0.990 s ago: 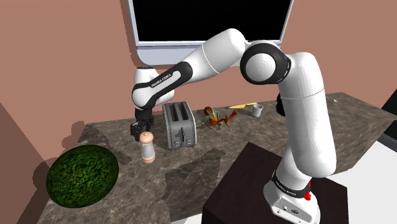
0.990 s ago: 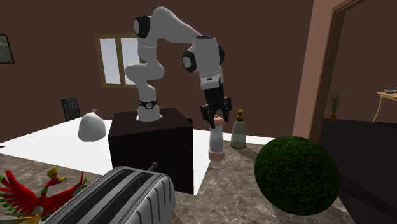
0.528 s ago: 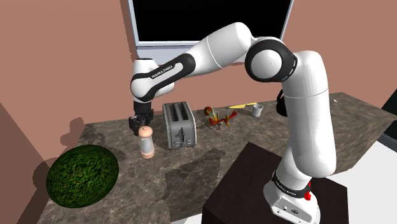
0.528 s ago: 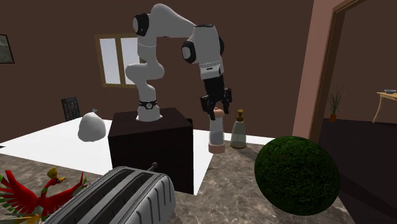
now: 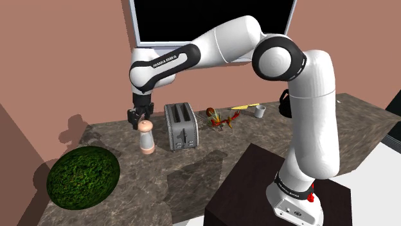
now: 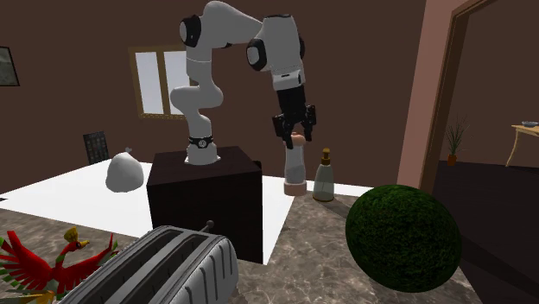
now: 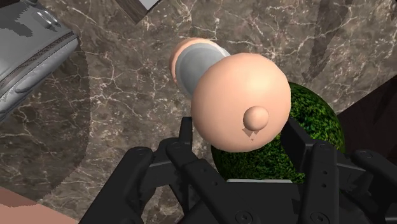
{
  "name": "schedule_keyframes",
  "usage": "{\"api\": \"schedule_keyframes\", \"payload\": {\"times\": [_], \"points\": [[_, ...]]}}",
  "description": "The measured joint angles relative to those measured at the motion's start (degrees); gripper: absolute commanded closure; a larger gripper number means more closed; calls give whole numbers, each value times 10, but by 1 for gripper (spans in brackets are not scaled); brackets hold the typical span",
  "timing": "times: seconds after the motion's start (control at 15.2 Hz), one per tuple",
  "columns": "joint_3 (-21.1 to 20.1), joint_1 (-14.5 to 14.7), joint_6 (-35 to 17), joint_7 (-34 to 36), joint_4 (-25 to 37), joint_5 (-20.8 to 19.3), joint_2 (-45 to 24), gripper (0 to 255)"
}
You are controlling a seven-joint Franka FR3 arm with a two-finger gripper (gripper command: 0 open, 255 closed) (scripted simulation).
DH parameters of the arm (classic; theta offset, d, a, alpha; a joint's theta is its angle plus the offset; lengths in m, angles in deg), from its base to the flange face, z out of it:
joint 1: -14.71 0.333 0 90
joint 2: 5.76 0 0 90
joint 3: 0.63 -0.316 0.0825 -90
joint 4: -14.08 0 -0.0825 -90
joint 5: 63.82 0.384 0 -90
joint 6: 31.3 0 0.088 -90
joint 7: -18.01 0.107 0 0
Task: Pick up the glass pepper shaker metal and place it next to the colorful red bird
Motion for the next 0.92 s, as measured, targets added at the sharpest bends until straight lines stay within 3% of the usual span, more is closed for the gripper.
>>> {"api": "schedule_keyframes", "payload": {"times": [0.26,0.92], "points": [[1,-4,18,-2,2,1,16,255],[34,-81,5,-126,-132,32,114,255]]}}
